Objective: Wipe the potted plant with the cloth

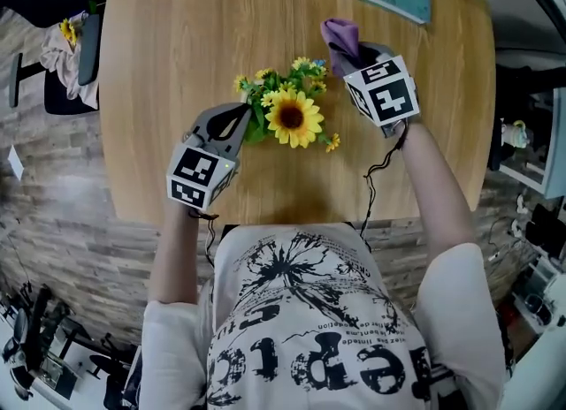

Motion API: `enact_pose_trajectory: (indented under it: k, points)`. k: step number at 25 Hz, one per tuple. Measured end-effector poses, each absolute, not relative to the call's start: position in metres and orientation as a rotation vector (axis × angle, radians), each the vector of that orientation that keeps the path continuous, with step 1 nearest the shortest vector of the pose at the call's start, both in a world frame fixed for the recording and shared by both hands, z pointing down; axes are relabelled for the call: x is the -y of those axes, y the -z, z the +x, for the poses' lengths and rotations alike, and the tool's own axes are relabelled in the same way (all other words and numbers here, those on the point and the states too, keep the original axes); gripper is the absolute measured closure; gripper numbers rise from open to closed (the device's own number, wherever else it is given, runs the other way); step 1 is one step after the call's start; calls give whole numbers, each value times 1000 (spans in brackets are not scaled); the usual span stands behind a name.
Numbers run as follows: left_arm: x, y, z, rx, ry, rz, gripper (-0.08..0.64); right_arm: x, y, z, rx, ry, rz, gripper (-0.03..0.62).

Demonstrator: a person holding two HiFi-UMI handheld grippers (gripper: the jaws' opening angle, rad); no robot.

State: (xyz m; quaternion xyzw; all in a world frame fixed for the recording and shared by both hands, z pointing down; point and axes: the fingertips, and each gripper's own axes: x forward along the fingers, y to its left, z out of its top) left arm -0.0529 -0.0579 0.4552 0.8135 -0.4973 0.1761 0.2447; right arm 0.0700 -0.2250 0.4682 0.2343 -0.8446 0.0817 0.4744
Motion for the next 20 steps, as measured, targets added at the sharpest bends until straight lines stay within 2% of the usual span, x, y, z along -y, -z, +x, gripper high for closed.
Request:
enact_pose_trajectory:
  k: [11, 20]
  points:
    - [62, -453, -50, 1366, -495, 2202, 557, 181, -470, -26, 2067, 125, -68, 515]
    - [65, -454, -51, 1365, -463, 2161, 557, 142, -493, -38, 1959, 208, -420, 515]
